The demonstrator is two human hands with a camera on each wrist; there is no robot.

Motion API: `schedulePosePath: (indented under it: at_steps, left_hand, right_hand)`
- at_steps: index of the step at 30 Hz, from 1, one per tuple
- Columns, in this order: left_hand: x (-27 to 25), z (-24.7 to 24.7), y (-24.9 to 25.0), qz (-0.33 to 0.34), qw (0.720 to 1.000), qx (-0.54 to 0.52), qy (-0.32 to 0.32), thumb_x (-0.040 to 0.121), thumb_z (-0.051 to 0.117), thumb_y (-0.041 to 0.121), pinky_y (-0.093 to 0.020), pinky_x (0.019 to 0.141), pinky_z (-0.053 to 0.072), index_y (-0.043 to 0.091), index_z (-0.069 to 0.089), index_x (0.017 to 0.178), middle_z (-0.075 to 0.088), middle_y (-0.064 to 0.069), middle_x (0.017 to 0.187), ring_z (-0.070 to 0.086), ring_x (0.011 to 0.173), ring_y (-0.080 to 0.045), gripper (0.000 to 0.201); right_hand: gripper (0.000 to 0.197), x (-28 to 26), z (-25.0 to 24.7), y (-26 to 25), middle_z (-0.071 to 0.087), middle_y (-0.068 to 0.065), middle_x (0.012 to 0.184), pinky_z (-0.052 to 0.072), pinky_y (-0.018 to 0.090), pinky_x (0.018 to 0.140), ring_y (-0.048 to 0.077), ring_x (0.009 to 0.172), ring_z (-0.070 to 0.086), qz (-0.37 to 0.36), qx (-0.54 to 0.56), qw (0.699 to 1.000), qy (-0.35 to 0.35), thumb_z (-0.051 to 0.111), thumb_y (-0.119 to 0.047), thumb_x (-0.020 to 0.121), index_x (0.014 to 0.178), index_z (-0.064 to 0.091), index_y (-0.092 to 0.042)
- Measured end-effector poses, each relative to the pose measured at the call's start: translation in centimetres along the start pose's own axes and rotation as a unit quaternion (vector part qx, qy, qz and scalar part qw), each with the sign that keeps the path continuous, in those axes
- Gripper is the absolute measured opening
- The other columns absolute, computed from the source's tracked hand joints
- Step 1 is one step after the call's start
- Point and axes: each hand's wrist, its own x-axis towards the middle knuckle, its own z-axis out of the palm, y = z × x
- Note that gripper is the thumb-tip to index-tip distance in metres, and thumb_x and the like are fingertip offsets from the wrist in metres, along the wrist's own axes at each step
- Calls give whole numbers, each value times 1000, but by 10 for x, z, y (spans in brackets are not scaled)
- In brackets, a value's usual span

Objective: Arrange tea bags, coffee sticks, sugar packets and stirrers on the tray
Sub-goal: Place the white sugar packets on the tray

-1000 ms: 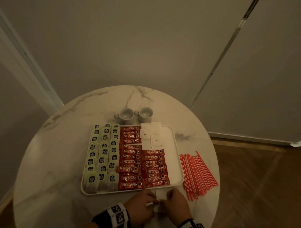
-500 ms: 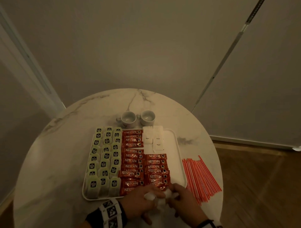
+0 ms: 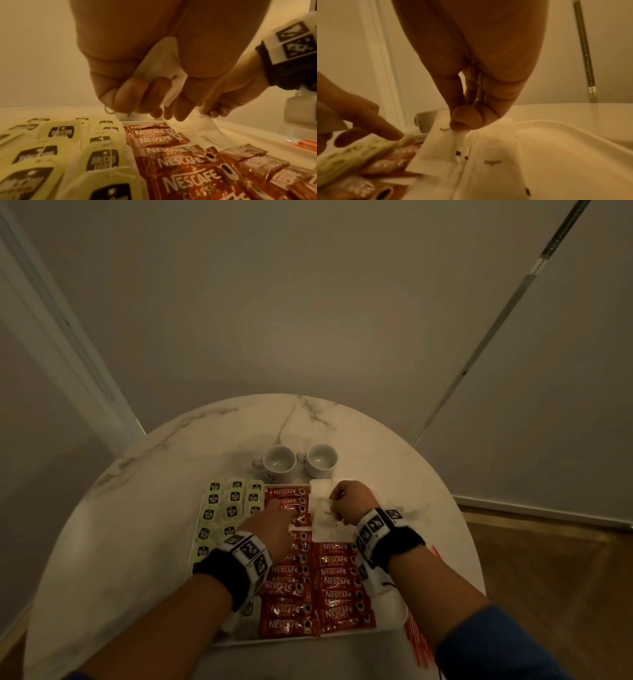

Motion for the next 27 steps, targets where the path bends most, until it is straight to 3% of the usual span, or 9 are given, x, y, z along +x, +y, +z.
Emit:
schedulePosePath:
  at_steps: [4,6,8,15,17,19,27]
  left_hand:
    - [16,13,0,4,999,31,8,91,51,24,-33,85,50,25,54,124,52,-1,125,60,103,-23,33]
    - [19,17,-1,-3,999,30,21,91,53,26,-34,83,50,24,54,120,58,-1,118,61,100,-22,29]
    - [21,19,0,-3,999,26,28,91,53,25,-34,83,51,24,56,115,62,-1,113,62,99,-22,24]
    - [23,20,3,9,999,38,35,96,44,23,-36,82,52,21,57,109,65,-3,107,64,95,-23,19]
    - [24,21,3,10,999,34,32,96,43,24,-37,83,53,21,56,111,65,-3,107,63,96,-23,20]
    - [25,21,3,10,999,21,35,96,44,24,-37,83,52,20,55,111,65,-3,107,63,96,-23,20]
    - [25,22,5,2,998,-36,49,95,44,22,-35,82,51,22,51,109,65,-2,104,64,92,-22,16]
  right_hand:
    - [9,13,9,-10,70,17,101,55,40,87,30,95,67,-2,-55,998,-21,53,-6,88,85,59,-11]
    - [14,13,10,-13,69,18,107,52,40,92,31,102,65,-8,-81,996,-23,48,-10,93,94,62,-8]
    - [20,12,10,-15,68,17,108,50,42,96,31,103,64,-12,-103,994,-19,44,-16,97,98,63,-9]
    - [21,7,10,-15,68,15,104,50,44,93,30,99,64,-30,-127,991,8,46,-19,95,76,54,-20]
    - [16,6,9,-15,66,15,111,49,38,95,29,105,61,-34,-134,990,1,48,-14,95,93,63,-12]
    - [22,7,8,-15,63,16,118,47,34,96,28,111,59,-35,-136,990,-5,49,-10,95,111,62,-2]
    - [25,12,6,-10,64,15,115,48,34,94,28,108,59,-21,-113,993,20,45,-7,94,109,64,-2]
